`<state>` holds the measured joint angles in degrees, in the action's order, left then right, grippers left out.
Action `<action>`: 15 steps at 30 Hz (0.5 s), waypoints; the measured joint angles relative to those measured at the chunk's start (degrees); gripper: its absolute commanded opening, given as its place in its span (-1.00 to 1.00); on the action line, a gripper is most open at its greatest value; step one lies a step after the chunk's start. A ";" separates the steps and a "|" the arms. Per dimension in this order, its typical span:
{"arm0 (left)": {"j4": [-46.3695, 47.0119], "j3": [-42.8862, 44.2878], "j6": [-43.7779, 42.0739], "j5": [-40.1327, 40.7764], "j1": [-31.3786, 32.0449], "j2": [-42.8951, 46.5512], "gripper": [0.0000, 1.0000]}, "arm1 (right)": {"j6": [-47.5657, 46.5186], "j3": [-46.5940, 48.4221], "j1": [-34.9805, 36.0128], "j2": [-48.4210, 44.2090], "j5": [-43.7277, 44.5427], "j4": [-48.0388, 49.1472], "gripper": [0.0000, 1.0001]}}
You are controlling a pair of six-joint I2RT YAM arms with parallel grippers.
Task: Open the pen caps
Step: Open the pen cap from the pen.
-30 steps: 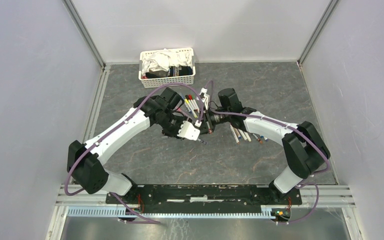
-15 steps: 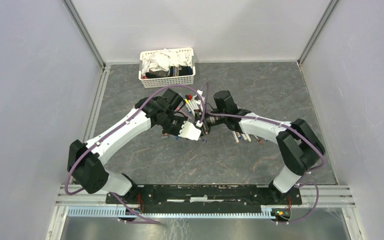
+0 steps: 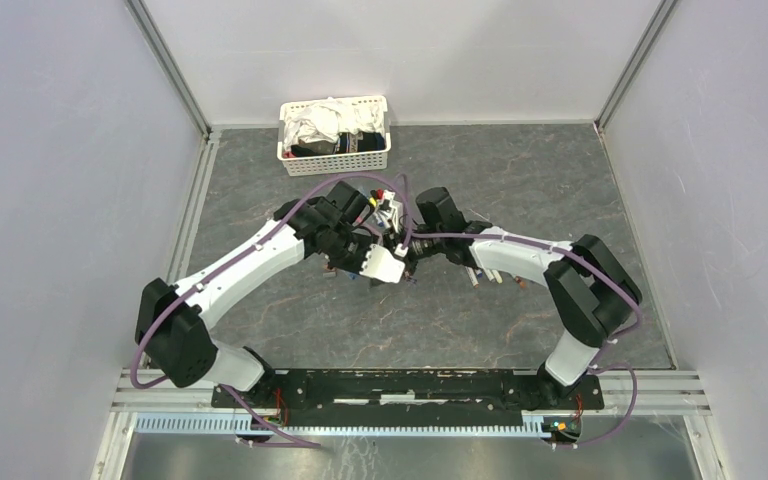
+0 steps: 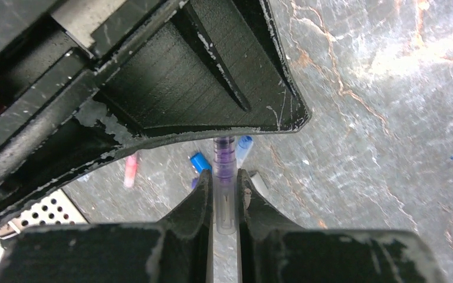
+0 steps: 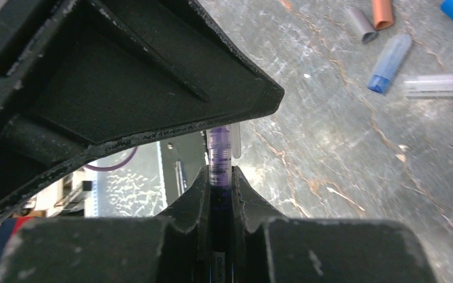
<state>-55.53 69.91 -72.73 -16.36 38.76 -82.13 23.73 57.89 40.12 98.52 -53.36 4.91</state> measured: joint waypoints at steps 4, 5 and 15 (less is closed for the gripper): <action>2.58 -0.74 -1.97 -0.63 -0.76 -0.57 -0.95 | -5.09 -1.88 -0.37 -3.28 4.63 -3.23 -1.00; 1.73 -0.57 -2.82 1.31 -2.43 -1.05 -0.95 | -5.79 -3.17 -0.85 -4.59 4.87 -4.48 -1.00; 1.73 1.05 -4.17 6.62 -14.47 -5.95 -0.95 | -10.16 -14.27 -7.72 -14.56 11.85 -16.87 -1.00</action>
<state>-53.80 70.96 -76.90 -9.74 24.29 -88.07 13.56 43.62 32.40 83.96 -41.52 -11.97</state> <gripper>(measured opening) 0.165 0.136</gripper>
